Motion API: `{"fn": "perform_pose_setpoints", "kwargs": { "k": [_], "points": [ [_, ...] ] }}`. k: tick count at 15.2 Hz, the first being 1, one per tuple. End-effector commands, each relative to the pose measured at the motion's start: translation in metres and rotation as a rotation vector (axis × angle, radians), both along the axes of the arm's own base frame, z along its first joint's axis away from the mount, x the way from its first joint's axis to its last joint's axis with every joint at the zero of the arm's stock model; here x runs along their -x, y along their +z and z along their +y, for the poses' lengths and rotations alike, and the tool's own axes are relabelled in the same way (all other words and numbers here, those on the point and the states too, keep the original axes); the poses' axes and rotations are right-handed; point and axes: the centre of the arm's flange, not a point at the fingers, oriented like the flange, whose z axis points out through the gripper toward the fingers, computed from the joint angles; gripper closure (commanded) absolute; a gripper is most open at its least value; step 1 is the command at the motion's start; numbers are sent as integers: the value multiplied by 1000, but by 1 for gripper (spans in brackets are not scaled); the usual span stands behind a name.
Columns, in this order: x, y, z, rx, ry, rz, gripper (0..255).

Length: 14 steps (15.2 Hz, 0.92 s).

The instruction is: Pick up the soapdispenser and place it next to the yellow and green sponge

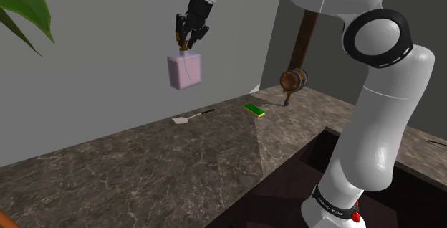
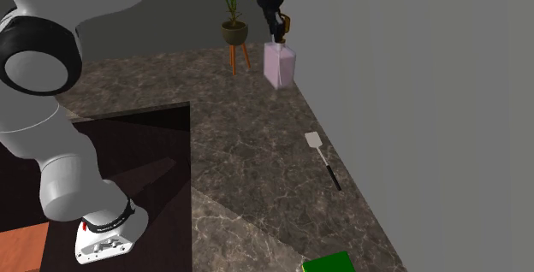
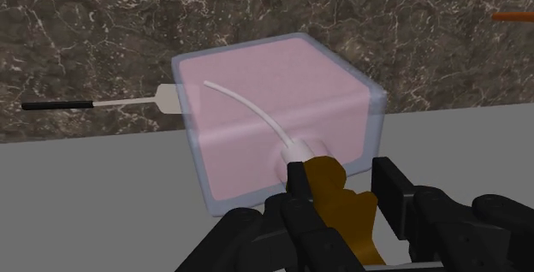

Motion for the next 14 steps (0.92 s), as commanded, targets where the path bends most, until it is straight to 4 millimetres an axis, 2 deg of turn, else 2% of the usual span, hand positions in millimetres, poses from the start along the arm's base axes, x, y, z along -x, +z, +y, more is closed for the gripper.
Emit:
{"fn": "perform_pose_setpoints", "kwargs": {
  "k": [1,14],
  "points": [
    [5,1,-24,-1,1,-1,255],
    [30,1,-194,-1,1,-1,255]
  ]
}}
